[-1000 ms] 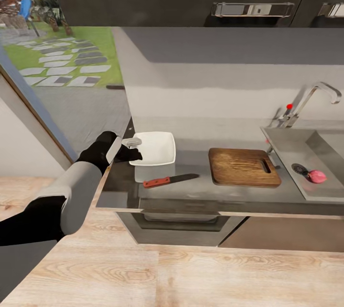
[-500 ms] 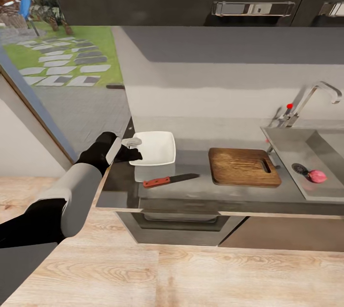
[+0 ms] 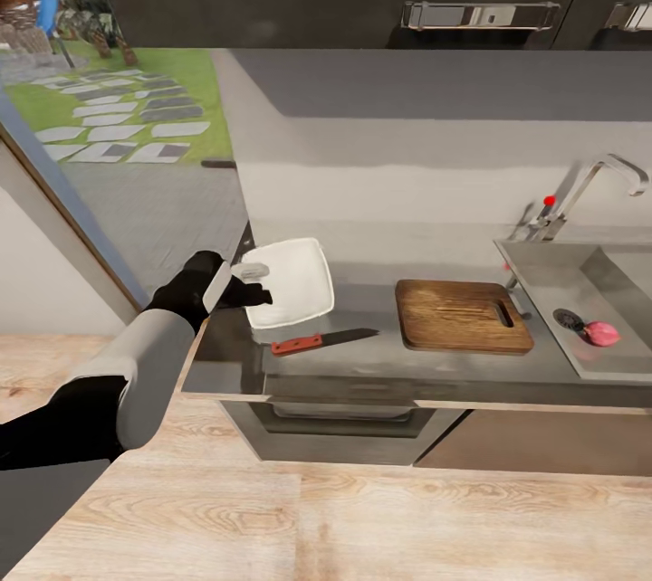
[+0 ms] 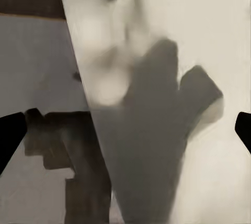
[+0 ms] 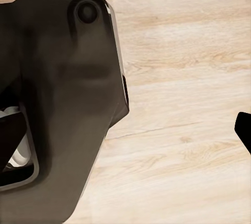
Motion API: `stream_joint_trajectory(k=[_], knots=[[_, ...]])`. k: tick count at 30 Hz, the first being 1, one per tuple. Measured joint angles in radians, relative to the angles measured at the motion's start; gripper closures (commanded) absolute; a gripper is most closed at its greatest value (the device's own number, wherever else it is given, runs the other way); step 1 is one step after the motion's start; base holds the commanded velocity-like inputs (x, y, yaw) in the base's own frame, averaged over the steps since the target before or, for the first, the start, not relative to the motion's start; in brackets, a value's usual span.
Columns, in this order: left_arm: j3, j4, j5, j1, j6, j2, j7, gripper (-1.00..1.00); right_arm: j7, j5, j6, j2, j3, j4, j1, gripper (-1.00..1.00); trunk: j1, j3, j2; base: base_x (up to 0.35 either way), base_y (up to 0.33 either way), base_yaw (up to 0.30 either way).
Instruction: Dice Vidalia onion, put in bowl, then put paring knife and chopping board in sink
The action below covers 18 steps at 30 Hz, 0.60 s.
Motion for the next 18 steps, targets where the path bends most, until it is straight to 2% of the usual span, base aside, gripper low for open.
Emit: stream_joint_trajectory(k=[16, 18], knots=[[0.008, -0.005, 0.001, 0.000, 0.002, 0.000, 0.001, -1.00, 0.001, 0.000, 0.001, 0.000, 0.000, 0.001, 0.000, -1.00, 0.000, 0.000, 0.000, 0.000, 0.000, 0.000], [0.008, -0.011, 0.002, -0.002, 0.018, -0.001, 0.001, -1.00, 0.001, 0.000, 0.000, 0.000, 0.000, 0.002, 0.000, -1.00, 0.000, 0.000, 0.000, 0.000, 0.000, 0.000]])
